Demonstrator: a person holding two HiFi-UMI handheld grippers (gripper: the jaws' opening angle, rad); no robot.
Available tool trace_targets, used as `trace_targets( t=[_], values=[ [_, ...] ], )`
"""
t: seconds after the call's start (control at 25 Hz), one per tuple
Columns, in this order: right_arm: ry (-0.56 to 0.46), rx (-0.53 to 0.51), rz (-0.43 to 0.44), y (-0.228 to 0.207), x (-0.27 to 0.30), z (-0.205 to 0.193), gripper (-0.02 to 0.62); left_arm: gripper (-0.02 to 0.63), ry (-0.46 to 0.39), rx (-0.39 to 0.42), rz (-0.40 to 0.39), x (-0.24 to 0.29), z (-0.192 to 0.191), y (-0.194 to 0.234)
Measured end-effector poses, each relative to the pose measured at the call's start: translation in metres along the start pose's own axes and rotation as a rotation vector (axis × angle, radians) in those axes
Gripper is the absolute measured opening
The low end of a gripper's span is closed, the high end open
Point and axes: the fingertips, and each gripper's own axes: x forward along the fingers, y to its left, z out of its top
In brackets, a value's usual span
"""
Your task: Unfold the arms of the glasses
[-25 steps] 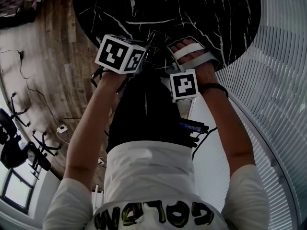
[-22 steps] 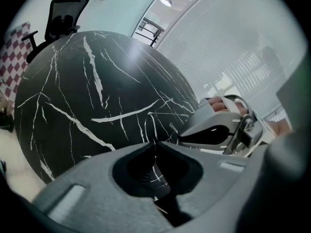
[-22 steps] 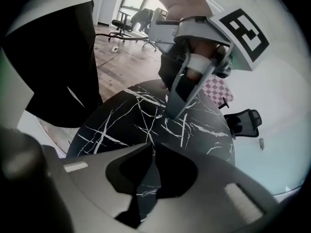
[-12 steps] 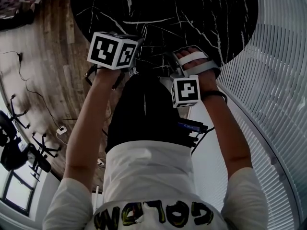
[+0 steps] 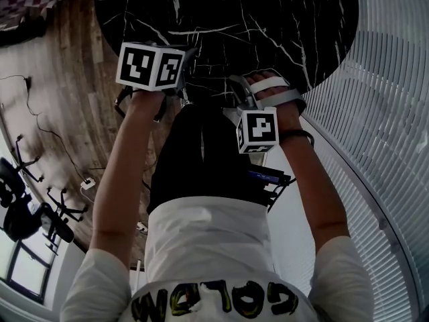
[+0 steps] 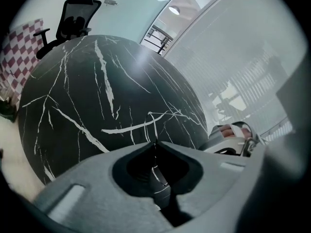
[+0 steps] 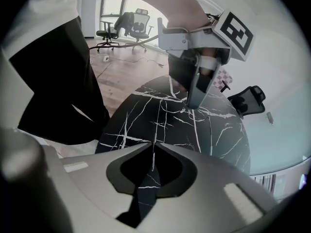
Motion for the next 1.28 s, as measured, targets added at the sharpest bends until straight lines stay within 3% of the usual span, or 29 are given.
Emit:
trace_targets(
  t=[0.68,1.0,1.12,1.28],
  values=[
    [0.012,0.066,-0.001,-0.014,0.005,-0.012,0.018,0.048,-0.02,0.002,-0.033,0.003,0.013,-0.007],
    [0.012,0.087,-0.011,-0.018,0.003,-0.013,0.082,0.111,-0.05,0.005,-0.043,-0.003,0.016,-0.008],
    [0.008,0.105,-0.02,-0.021,-0.004,-0.013,0.1,0.118,-0.079,0.013,-0.039,-0.01,0.019,-0.008],
    [-0.007,0.198,-0.079,-0.036,-0.028,-0.019,0.09,0.116,-0.185,0.031,-0.023,-0.033,0.028,-0.016]
  ],
)
